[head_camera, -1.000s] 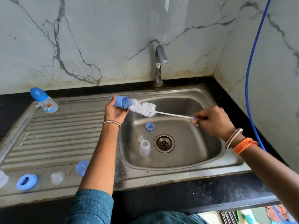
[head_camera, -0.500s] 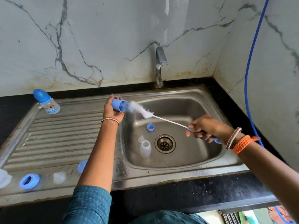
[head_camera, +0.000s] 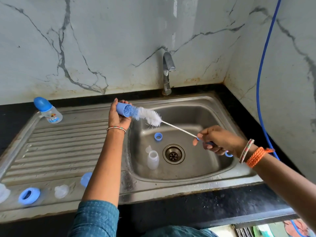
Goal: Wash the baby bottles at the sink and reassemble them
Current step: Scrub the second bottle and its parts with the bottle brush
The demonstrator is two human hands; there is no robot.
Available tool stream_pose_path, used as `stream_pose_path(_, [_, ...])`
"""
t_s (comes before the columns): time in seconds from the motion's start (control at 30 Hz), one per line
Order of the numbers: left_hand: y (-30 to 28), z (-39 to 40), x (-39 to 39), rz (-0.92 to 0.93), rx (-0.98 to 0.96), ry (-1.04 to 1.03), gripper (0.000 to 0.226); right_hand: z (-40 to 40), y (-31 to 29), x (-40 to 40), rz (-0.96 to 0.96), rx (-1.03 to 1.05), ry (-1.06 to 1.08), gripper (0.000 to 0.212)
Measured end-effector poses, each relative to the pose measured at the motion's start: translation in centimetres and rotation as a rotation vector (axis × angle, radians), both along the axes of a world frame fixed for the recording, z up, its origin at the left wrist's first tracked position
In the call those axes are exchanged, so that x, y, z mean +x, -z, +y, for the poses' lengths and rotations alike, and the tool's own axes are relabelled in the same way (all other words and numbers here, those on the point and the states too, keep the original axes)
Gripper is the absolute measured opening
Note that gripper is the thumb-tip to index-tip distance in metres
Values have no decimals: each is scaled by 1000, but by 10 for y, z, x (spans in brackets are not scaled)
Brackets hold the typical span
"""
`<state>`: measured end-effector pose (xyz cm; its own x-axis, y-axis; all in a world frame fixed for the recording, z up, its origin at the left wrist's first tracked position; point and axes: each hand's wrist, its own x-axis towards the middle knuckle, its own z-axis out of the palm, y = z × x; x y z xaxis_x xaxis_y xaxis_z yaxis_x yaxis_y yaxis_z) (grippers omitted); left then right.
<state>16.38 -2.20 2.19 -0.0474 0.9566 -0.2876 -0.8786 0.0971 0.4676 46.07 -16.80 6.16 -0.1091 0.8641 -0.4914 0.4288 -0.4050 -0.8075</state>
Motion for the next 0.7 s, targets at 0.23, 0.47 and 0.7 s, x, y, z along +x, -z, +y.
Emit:
stream_pose_path(0.23, [13,1,-9,256,-308,41,29,-6,3,-10,-853,897,13,23])
stream_pose_path(0.47, [7,0,-9,145,-164,3,32,1,4,-5,-342,341,-39,25])
stream_pose_path(0.7, [16,0,-6,312,-286,56,30,-1,-4,-5,-638,794,18,16])
